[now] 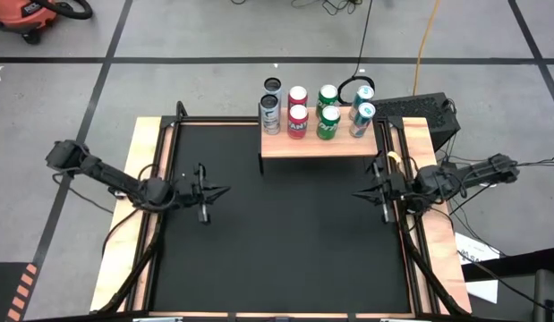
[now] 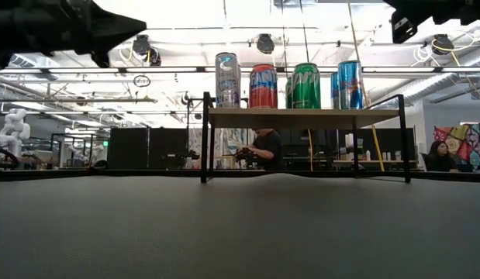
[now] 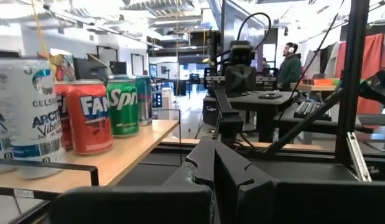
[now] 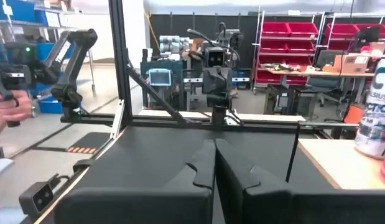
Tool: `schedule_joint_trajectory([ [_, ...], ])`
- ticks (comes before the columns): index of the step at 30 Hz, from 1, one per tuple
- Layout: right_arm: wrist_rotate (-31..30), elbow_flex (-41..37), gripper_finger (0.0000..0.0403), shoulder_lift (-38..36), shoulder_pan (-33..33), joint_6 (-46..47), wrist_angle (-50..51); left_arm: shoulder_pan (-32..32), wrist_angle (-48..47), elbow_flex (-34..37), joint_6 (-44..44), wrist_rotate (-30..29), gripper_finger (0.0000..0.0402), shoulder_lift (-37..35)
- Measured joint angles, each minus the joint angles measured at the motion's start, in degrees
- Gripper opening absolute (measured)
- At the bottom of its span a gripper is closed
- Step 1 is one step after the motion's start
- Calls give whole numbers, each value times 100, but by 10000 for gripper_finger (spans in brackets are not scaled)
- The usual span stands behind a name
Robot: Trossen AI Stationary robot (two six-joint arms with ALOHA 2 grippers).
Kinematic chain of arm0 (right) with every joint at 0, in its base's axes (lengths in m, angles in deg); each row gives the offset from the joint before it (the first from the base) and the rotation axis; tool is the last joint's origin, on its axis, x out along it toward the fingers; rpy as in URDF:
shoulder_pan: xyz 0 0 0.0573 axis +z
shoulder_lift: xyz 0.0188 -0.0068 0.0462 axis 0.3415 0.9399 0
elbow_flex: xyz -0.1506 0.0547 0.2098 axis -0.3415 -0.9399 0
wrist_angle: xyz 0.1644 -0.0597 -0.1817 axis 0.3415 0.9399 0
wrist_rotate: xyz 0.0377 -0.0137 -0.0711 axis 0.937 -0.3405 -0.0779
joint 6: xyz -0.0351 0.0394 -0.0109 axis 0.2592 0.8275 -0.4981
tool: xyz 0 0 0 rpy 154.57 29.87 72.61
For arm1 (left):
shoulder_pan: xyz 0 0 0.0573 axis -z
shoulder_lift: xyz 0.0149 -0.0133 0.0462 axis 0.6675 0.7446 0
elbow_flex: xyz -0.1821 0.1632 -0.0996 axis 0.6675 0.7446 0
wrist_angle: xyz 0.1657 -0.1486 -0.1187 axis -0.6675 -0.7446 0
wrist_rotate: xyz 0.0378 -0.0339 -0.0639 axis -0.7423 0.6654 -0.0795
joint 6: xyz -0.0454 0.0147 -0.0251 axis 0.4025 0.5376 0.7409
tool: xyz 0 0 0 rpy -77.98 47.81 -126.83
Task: Place canned beverage on shelf
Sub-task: Return to Home Position
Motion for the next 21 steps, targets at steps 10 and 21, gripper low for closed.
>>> schedule_joint_trajectory([
  [10,6,-621,0,-244,-39,163,-362,-2088,-432,-19,1184,2540,0,80],
  [21,-31,-547,0,-1248,-39,141,394,-2185,-1486,-20,1116,2667,0,-1258],
])
